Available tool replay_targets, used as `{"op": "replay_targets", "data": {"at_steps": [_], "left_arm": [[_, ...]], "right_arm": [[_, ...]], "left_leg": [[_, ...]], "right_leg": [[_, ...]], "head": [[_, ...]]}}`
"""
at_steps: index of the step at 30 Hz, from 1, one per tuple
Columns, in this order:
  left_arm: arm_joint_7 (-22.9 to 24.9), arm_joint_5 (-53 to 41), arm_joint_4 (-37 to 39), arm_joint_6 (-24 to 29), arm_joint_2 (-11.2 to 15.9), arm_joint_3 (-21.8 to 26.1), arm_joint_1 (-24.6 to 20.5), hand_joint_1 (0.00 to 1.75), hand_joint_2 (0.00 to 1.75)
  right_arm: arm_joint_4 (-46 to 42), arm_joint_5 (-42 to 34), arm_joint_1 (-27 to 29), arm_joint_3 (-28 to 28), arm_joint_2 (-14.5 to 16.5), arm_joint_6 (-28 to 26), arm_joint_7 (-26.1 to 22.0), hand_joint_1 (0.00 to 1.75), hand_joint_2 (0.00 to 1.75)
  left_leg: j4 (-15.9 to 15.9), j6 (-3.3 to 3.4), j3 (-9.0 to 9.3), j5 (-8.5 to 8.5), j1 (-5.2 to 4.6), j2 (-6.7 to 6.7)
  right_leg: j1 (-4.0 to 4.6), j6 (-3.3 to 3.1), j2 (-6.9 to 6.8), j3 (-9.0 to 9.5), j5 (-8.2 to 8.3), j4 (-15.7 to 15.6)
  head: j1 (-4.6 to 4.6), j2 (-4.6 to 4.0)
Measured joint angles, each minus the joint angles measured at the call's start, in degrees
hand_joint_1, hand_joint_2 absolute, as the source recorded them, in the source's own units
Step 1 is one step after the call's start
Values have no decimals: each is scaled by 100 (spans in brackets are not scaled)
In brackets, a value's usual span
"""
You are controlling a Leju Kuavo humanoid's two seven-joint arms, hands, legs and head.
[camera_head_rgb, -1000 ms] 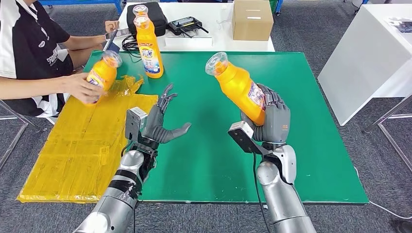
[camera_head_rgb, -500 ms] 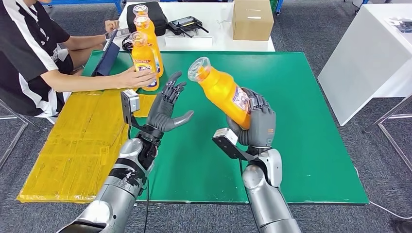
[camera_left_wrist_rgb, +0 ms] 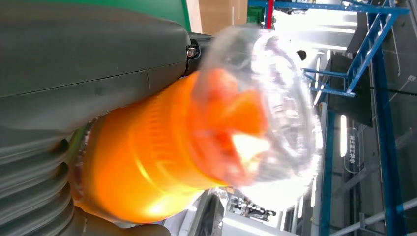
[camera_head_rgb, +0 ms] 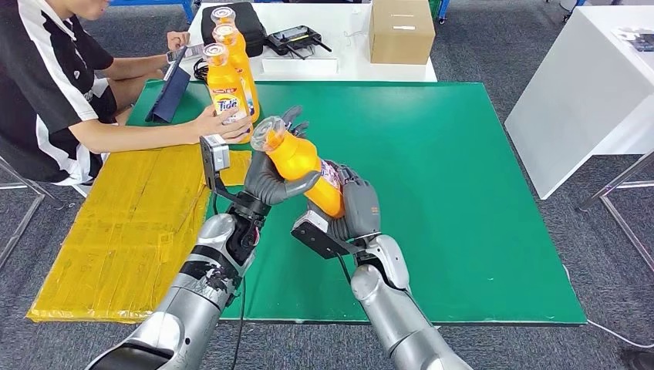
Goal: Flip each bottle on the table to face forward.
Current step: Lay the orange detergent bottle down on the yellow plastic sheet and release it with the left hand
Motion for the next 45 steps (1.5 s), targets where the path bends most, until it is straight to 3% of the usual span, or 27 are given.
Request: {"op": "replay_targets", "data": {"at_steps": [14, 18, 28, 33, 34, 37, 38, 41, 45], "left_arm": [[-138, -93, 179, 123, -51, -208, -6, 1, 175], [-276, -177, 275, 233, -83, -283, -11, 175, 175], [-297, -257, 247, 504, -114, -326, 77, 175, 175], [-322, -296, 172, 617, -114, -326, 105, 175, 175], [-323, -304, 146, 647, -114, -325, 112, 175, 175], [-326, -323, 82, 706, -120, -324, 126, 175, 175], [-329, -349, 60, 745, -121, -324, 129, 175, 175], [-362, -606, -44, 1098, -118, -316, 130, 175, 175], [-394, -1657, -282, 2361, -50, -203, 69, 175, 175]], "right_arm": [[99, -379, -115, 725, -5, -398, 341, 174, 175], [11, -412, -117, 885, -11, -416, 454, 174, 175], [-12, -397, -141, 986, -17, -483, 430, 174, 175], [-42, -365, -140, 988, -17, -483, 430, 164, 175], [-50, -354, -140, 988, -17, -484, 430, 142, 175], [-73, -324, -139, 989, -17, -491, 424, 20, 175], [-81, -309, -136, 991, -16, -497, 411, 0, 175], [-176, -216, -84, 993, -15, -508, 334, 0, 175], [-743, 66, 267, 994, -16, -358, 210, 0, 175]], "left_leg": [[0, 0, 0, 0, 0, 0], [0, 0, 0, 0, 0, 1], [0, 0, 0, 0, 0, 0], [0, 0, 0, 0, 0, 1], [0, 0, 0, 0, 0, 0], [0, 0, 0, 0, 0, 0], [0, 0, 0, 0, 0, 0], [0, 0, -1, 0, 1, 0], [0, 0, -5, 0, 4, 1]], "right_leg": [[-1, 0, 0, -1, 0, 0], [-1, 0, 0, 0, 0, 0], [-1, 0, 0, 0, 0, 0], [-1, 0, 0, 0, 0, 0], [-1, 0, 0, 0, 0, 0], [-1, 0, 0, 0, 0, 0], [-1, 0, 0, 0, 0, 0], [-1, 0, -1, 0, 0, 0], [0, 0, -1, -2, 0, 1]], "head": [[1, 0], [-1, 0], [0, 0], [-1, 0], [0, 0], [1, 0], [1, 0], [1, 0], [-1, 0]]}}
